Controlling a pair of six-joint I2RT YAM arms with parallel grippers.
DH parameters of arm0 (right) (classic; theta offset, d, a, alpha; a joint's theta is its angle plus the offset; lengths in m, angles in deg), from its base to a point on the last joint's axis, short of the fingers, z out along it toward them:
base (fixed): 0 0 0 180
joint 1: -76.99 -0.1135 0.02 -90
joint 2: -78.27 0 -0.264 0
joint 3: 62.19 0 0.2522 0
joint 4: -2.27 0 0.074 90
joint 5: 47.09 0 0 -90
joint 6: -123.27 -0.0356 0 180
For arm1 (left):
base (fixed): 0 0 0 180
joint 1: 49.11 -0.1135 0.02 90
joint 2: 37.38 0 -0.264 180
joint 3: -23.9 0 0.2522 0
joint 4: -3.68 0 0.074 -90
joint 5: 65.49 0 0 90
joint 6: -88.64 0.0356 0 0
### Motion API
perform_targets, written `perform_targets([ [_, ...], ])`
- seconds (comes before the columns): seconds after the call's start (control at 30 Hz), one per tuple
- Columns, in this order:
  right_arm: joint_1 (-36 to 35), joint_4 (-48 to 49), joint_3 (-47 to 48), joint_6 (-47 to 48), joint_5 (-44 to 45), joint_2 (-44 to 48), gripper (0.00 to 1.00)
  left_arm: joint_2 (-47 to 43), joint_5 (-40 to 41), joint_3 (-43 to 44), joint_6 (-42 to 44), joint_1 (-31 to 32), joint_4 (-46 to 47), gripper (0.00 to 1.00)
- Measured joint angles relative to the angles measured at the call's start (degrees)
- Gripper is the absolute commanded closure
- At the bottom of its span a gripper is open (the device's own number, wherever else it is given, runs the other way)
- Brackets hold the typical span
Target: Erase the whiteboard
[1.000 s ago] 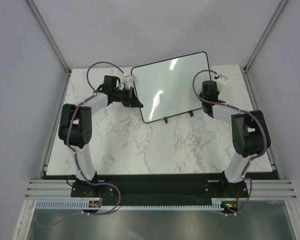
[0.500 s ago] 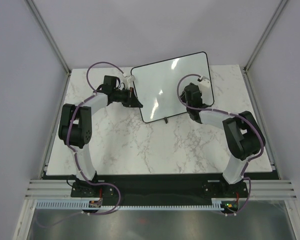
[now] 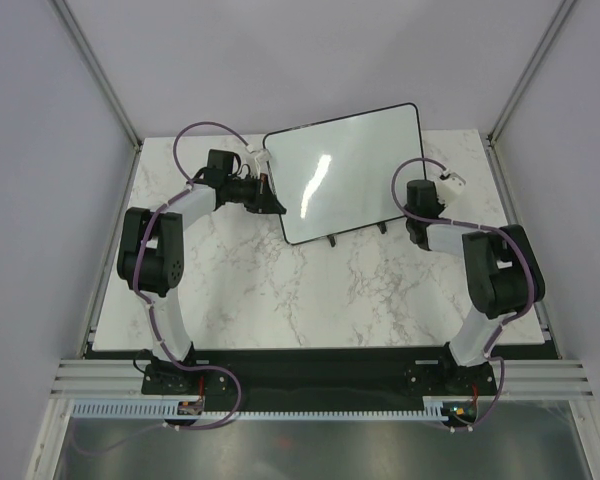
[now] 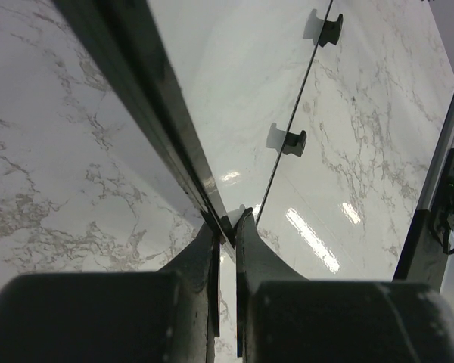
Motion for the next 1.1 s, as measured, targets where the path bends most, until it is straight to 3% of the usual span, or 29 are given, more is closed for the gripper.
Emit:
perform_targets([
  [0.3, -9.1, -2.3, 5.3, 6.3, 1.9, -0.2, 1.00, 0.0, 0.0, 0.0, 0.0, 0.0, -0.8, 0.98],
  [0.53, -14.9, -2.5, 29.0, 20.0, -11.4, -9.5, 1.00, 0.4, 0.2, 0.7, -0.1, -0.1, -1.5, 0.98],
  [0.67, -17.7, -5.0, 41.7, 27.9, -13.8, -14.8, 1.00, 0.4, 0.7, 0.7, -0.1, -0.1, -1.7, 0.98],
  [0.9, -19.9, -7.5, 48.0, 35.5, -14.0, -17.0, 1.00, 0.4, 1.1, 0.9, 0.0, 0.0, -1.7, 0.98],
  [1.1, -16.4, -13.4, 49.7, 35.5, -6.3, -16.6, 1.00, 0.4, 1.1, 0.9, 0.0, 0.0, -1.8, 0.98],
])
